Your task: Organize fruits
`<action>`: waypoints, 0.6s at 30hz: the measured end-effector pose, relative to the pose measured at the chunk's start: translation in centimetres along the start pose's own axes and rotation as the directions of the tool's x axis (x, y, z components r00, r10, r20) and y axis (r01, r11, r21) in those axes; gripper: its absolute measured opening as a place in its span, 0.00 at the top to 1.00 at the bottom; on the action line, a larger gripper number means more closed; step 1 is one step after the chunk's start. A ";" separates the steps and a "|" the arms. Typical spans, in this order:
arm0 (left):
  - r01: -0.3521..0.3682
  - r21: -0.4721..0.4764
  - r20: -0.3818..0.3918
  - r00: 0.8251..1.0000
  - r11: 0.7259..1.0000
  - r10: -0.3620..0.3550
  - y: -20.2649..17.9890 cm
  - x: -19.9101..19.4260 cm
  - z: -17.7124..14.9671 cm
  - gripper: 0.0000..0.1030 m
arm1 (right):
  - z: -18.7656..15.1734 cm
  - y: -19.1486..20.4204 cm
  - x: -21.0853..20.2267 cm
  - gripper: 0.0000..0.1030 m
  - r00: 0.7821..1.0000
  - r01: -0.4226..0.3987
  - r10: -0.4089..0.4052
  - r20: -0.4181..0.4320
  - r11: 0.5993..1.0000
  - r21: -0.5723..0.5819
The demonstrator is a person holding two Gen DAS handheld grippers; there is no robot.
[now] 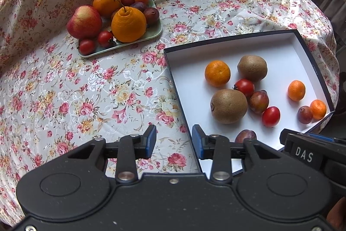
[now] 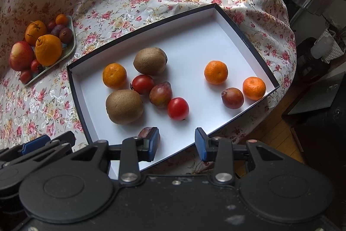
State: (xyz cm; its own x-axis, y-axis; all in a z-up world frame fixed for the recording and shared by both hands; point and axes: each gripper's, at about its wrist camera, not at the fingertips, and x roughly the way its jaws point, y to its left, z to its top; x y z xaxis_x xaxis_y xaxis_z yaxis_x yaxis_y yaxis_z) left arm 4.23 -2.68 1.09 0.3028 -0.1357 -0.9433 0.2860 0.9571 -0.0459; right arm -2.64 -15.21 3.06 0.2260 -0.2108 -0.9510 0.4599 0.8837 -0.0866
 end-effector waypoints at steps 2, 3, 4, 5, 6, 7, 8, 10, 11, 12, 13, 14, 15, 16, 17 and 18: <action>0.001 0.003 -0.004 1.000 1.000 -0.001 0.0 0.1 0.0 0.55 | 0.0 0.1 0.1 0.61 1.000 -0.002 0.002 -0.002 1.000 -0.004; 0.002 0.004 -0.006 1.000 1.000 -0.002 0.0 0.1 0.0 0.55 | 0.0 0.2 0.1 0.61 1.000 -0.002 0.002 -0.003 1.000 -0.007; 0.002 0.003 -0.006 1.000 1.000 -0.002 0.0 0.1 0.0 0.54 | 0.0 0.2 0.1 0.62 1.000 -0.002 0.002 -0.004 1.000 -0.011; 0.002 0.003 -0.006 1.000 1.000 -0.002 0.0 0.1 0.1 0.55 | 0.0 0.3 0.2 0.62 1.000 -0.002 0.002 -0.004 1.000 -0.016; 0.001 0.004 -0.004 1.000 1.000 -0.001 0.0 0.1 0.1 0.55 | 0.0 0.2 0.2 0.62 1.000 0.000 0.000 -0.005 1.000 -0.020; 0.000 0.005 -0.001 1.000 1.000 0.000 0.0 0.1 0.1 0.55 | 0.0 0.2 0.2 0.63 1.000 0.000 0.000 -0.006 1.000 -0.019; -0.001 0.007 0.000 1.000 1.000 0.001 -0.1 0.1 0.2 0.55 | 0.0 0.2 0.3 0.63 1.000 0.000 0.000 -0.006 1.000 -0.018; -0.001 0.011 0.001 1.000 1.000 0.001 -0.1 0.1 0.3 0.54 | 0.1 0.1 0.3 0.63 1.000 -0.002 0.002 -0.007 1.000 -0.015; 0.000 0.012 0.001 1.000 1.000 0.000 -0.1 0.2 0.3 0.54 | 0.1 0.1 0.3 0.63 1.000 -0.002 0.002 -0.007 1.000 -0.015; 0.001 0.012 -0.002 1.000 1.000 -0.001 -0.2 0.2 0.3 0.54 | 0.1 0.1 0.3 0.63 1.000 0.000 0.000 -0.007 1.000 -0.016; 0.002 0.013 -0.004 1.000 1.000 -0.002 -0.2 0.2 0.3 0.54 | 0.1 0.1 0.3 0.63 1.000 0.001 -0.001 -0.007 1.000 -0.017; 0.002 0.014 -0.006 1.000 1.000 -0.002 -0.2 0.3 0.2 0.55 | 0.1 0.1 0.3 0.63 1.000 0.002 -0.002 -0.007 1.000 -0.017; 0.002 0.015 -0.008 1.000 1.000 -0.002 -0.2 0.3 0.2 0.54 | 0.1 0.0 0.3 0.63 1.000 0.001 -0.001 -0.007 1.000 -0.016; 0.002 0.015 -0.009 1.000 1.000 -0.002 -0.2 0.3 0.2 0.54 | 0.1 0.0 0.3 0.63 1.000 0.000 0.000 -0.006 1.000 -0.016; 0.002 0.016 -0.009 1.000 1.000 -0.002 -0.3 0.3 0.2 0.55 | 0.1 0.0 0.3 0.63 1.000 0.001 -0.001 -0.006 1.000 -0.015; 0.003 0.018 -0.008 1.000 1.000 -0.002 -0.3 0.3 0.2 0.54 | 0.1 0.0 0.3 0.63 1.000 0.002 -0.002 -0.005 1.000 -0.015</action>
State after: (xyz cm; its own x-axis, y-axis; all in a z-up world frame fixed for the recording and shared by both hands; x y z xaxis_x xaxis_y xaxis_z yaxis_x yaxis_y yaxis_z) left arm 4.43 -3.04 0.94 0.2945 -0.1358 -0.9460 0.3029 0.9521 -0.0424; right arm -2.45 -15.31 2.78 0.2205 -0.2105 -0.9524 0.4471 0.8896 -0.0931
